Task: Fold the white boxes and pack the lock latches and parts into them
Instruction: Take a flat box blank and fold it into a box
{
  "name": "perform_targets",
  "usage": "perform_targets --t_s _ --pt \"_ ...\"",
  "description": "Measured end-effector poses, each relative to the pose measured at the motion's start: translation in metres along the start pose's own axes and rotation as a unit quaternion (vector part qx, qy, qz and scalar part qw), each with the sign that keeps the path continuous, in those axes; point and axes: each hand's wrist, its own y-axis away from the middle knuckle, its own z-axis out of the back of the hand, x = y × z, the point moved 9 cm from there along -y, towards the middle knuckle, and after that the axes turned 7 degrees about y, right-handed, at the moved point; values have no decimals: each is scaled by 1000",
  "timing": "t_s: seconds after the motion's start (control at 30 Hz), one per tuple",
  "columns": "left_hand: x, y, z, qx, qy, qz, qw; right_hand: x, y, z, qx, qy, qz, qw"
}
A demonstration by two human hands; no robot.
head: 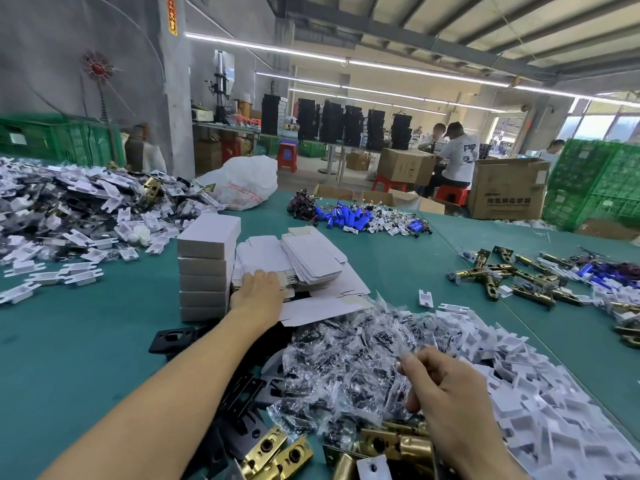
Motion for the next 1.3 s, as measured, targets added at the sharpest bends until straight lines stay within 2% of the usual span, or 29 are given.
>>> perform_targets --t_s 0.1,0.27,0.43,0.53,0.63,0.7,0.77,0.87,0.97,1.03,1.1,1.17,1.23,1.3 --pt "6 -10 -3 13 -4 31 999 -1 0 -2 12 -10 -7 1000" --pt "9 -13 3 27 41 31 998 -1 -1 -4 18 -15 -18 1000" --pt "8 -5 7 42 -33 -12 999 1 0 -5 31 -14 -27 999" --pt "6 0 5 36 5 -32 999 2 0 -5 34 -11 -30 999" --pt "-13 9 2 13 40 -103 994 1 0 -6 36 -15 -35 999" --pt "-31 16 -12 50 13 -149 987 1 0 -7 38 -19 -40 998" --pt "-40 22 -24 96 17 -157 983 1 0 -7 37 -23 -44 998" --pt "-44 26 -18 101 42 -161 981 1 0 -7 40 -31 -50 997" --pt "-48 30 5 54 31 -185 981 0 0 -8 55 -5 -49 997" --pt "-51 37 30 -41 15 -198 979 -2 -3 -12 81 15 -58 995" --pt "-64 57 54 -150 59 -249 955 -4 -6 -19 131 42 -67 988" --pt "-87 87 66 -207 93 -345 911 0 -11 -21 154 40 -77 984" --pt "-103 114 64 -245 79 -413 874 2 -18 -20 129 -35 -128 983" --pt "-112 131 58 -257 69 -446 855 -2 -26 -22 91 -162 -201 962"
